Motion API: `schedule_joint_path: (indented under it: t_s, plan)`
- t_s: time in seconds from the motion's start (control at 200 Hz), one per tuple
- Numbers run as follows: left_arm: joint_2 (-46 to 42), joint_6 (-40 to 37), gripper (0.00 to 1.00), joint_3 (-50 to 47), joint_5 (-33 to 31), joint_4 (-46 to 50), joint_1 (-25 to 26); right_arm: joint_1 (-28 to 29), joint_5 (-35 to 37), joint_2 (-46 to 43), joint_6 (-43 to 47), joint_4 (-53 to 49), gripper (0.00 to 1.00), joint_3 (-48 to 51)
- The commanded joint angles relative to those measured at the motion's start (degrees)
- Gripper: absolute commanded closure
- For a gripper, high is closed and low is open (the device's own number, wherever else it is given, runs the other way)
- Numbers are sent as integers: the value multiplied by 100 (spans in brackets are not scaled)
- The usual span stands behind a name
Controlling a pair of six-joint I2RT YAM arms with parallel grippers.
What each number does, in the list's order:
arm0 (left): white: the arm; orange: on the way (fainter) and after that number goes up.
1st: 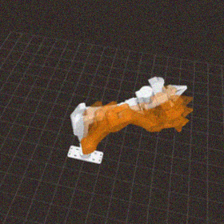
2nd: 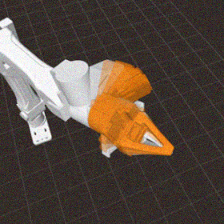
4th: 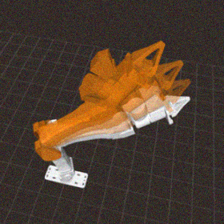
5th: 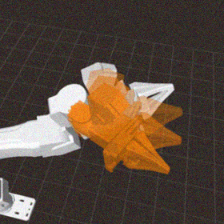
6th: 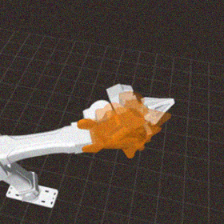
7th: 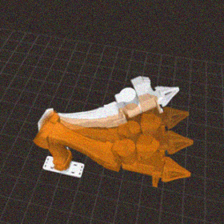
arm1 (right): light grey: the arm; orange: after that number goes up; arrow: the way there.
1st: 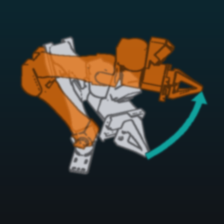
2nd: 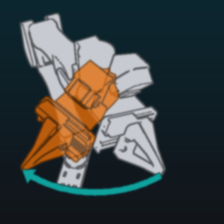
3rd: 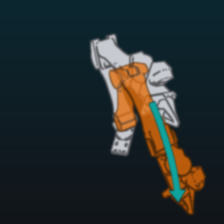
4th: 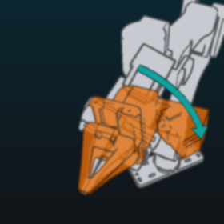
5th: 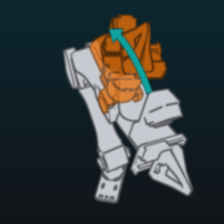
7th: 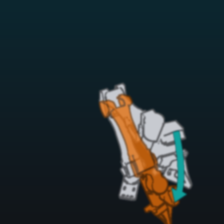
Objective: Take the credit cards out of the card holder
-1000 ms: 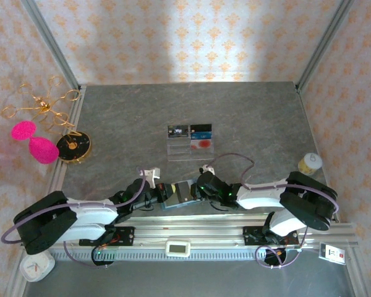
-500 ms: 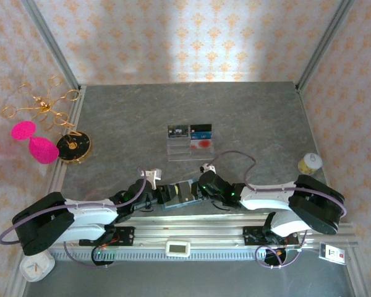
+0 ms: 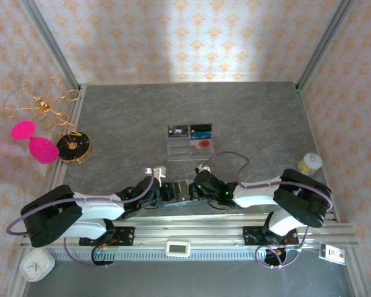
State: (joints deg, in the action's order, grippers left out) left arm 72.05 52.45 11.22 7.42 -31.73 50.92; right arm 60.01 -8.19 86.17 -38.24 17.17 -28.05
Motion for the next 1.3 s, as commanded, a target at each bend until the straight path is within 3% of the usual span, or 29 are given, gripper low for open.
schedule_joint_path:
  t_s: [0.0,0.33,0.621,0.746,0.961,1.291]
  plan:
    - [158,-9,66,29,-13,360,28,81,-460,207,70,113,97,-82]
    - [-587,415,58,-182,-445,914,22,81,-181,162,-70,-110,98,-85]
    - [-319,824,64,-22,316,1148,-91,89,-183,151,-52,-113,99,-93]
    - [-65,882,65,-137,476,787,-91,107,-258,153,-27,-33,100,-83]
    - [164,789,75,-76,532,564,-90,125,-566,288,34,49,100,-178]
    - [121,729,75,-189,692,203,-91,178,-537,350,36,-32,100,-249]
